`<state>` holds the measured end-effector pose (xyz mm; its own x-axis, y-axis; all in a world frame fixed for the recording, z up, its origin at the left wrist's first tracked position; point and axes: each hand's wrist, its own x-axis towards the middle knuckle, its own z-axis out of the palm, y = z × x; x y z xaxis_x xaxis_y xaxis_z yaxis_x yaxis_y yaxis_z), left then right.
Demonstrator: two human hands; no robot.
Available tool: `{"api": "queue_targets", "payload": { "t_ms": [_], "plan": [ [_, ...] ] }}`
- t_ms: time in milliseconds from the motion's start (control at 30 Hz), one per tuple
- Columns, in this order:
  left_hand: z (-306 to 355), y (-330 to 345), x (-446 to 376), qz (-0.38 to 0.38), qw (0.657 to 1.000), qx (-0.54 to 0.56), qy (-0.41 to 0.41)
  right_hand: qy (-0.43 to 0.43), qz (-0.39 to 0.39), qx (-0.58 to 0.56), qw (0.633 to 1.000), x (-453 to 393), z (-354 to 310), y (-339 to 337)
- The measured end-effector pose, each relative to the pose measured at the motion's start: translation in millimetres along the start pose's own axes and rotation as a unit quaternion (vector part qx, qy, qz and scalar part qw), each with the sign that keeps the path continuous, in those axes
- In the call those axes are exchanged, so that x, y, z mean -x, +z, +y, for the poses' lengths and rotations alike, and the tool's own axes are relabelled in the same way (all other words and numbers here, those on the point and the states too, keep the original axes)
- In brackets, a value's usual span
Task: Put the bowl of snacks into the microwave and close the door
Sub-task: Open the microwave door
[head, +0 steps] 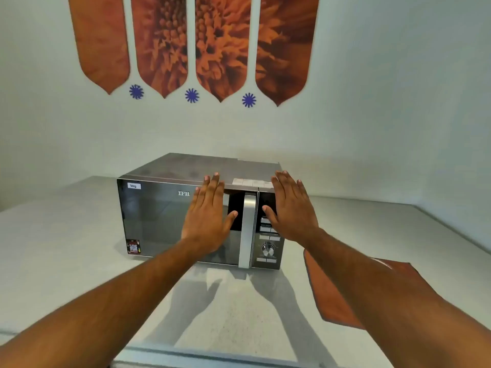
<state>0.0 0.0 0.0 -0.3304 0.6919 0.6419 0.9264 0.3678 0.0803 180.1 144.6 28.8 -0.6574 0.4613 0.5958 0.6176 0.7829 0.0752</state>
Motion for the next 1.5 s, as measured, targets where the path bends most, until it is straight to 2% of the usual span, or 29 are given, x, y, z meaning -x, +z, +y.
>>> {"api": "queue_targets", "payload": {
  "t_ms": [167,433,500,600,667,767,867,1067,1133,1267,1500],
  "plan": [
    [15,24,30,-0.022,0.996,0.07,-0.045,-0.003,-0.033,0.002,0.999,10,4,23],
    [33,62,51,-0.013,0.965,0.202,-0.165,0.002,0.031,-0.006,1.0,11,3,35],
    [37,70,50,-0.028,0.936,0.283,-0.206,0.005,0.041,0.002,0.999,10,3,40],
    [43,75,48,-0.059,0.836,0.461,-0.292,0.014,0.041,0.008,0.999,7,3,44],
    [48,78,47,-0.082,0.799,0.503,-0.319,0.019,0.042,0.002,0.999,6,3,48],
    [56,87,47,-0.117,0.791,0.516,-0.306,0.027,0.055,-0.002,0.998,4,2,52],
    [65,93,45,-0.11,0.779,0.541,-0.297,0.029,0.082,0.005,0.996,3,0,56],
    [72,98,35,-0.084,0.718,0.613,-0.32,0.022,0.116,0.012,0.993,2,0,58],
    [73,98,32,-0.085,0.717,0.612,-0.322,0.022,0.11,0.015,0.994,2,0,56],
    [80,102,31,-0.089,0.741,0.583,-0.321,0.023,0.107,0.028,0.994,3,0,51],
    [88,111,32,-0.034,0.738,0.585,-0.334,0.02,0.121,0.029,0.992,1,2,53]
  ]
}}
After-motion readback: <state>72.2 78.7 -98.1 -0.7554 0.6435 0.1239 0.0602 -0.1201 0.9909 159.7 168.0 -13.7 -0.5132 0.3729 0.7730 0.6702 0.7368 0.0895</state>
